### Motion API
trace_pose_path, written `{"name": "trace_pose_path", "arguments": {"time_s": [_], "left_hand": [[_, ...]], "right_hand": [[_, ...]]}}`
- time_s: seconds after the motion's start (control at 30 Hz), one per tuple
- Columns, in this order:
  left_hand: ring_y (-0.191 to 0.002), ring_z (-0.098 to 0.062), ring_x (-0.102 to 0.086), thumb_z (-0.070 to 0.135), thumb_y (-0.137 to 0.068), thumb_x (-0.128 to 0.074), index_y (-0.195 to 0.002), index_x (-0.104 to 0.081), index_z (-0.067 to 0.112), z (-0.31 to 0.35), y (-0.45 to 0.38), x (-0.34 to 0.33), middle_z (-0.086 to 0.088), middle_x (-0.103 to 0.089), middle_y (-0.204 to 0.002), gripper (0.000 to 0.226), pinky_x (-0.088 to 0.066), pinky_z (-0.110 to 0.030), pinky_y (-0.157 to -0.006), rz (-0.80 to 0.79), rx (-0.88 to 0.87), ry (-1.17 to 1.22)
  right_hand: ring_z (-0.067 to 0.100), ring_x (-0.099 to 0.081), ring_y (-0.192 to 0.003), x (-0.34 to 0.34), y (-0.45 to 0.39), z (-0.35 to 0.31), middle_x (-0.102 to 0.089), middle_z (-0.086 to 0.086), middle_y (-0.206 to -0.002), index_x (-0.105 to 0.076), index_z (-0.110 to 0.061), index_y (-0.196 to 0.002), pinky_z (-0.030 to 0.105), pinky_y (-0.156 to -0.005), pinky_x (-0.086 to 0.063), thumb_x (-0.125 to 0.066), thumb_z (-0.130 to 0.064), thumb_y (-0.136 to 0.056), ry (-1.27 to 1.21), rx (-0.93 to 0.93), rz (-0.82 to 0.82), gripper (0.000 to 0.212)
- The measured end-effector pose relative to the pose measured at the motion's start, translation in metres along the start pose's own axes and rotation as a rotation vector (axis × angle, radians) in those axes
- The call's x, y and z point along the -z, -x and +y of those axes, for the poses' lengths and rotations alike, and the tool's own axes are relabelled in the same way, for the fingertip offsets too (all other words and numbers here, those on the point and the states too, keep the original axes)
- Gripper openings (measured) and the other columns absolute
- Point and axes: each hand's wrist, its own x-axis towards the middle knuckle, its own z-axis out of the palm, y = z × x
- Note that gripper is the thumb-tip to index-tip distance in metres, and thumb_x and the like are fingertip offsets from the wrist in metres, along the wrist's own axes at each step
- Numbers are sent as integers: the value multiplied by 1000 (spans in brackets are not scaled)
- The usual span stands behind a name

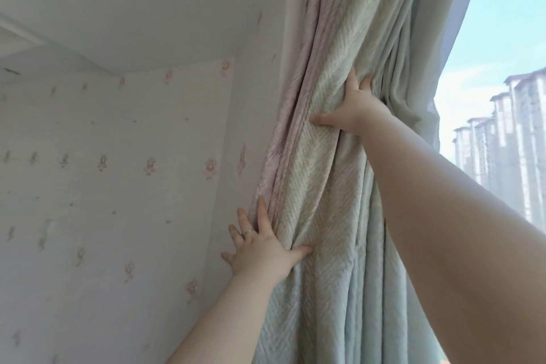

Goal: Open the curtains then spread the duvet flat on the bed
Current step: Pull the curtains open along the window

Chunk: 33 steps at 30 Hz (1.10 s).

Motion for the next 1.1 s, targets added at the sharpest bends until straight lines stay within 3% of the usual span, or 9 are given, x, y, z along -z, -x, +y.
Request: {"name": "trace_pose_path", "arguments": {"time_s": [0.3, 0.53, 0.67, 0.8, 0.97, 1.1], "left_hand": [[-149, -35, 1, 88, -57, -59, -139, 35, 46, 1, -42, -18, -3, 19, -162, 131, -18, -66, -111, 30, -20, 1], [-148, -35, -1, 82, -58, -65, -143, 27, 46, 4, -27, -9, -5, 19, -162, 130, -20, -63, -113, 124, -118, -44], [-149, -35, 6, 74, -58, -71, -147, 27, 43, 8, -15, 5, 0, 30, -158, 136, -14, -62, -116, 188, -370, -123], [-150, -34, 1, 61, -72, -60, -154, 10, 42, 21, 10, 16, -4, 19, -162, 110, -23, -60, -114, 307, -667, -111], [-146, -40, -6, 53, -73, -61, -150, -2, 48, 59, 55, 30, 1, 17, -159, 97, -25, -59, -114, 275, -526, 25], [-145, -42, -3, 46, -73, -67, -147, -11, 46, 90, 85, 51, -8, 19, -158, 93, -18, -65, -113, 262, -491, 40]], "right_hand": [[38, -34, -144, -25, -55, -5, 21, 10, -165, 23, -35, -154, 54, -109, -37, -76, -78, -57, 91, 19, -22, 145], [40, -41, -138, -30, -42, -2, 22, 7, -165, 21, -37, -154, 55, -104, -43, -67, -83, -61, 89, 46, 7, 136], [43, -42, -136, -28, -21, 8, 20, 3, -166, 19, -42, -154, 54, -101, -47, -60, -88, -63, 61, 82, 47, 128], [44, -38, -138, -21, 3, 14, 16, -1, -167, 15, -47, -153, 52, -102, -46, -55, -90, -62, 6, 116, 85, 122], [45, -14, -148, -5, 43, 17, 16, -6, -166, 9, -52, -152, 55, -110, -31, -57, -87, -63, -169, 124, 83, 116], [38, -6, -151, 16, 86, 21, 10, -8, -167, -1, -51, -154, 54, -118, -16, -62, -82, -68, -303, 122, 88, 110]]}}
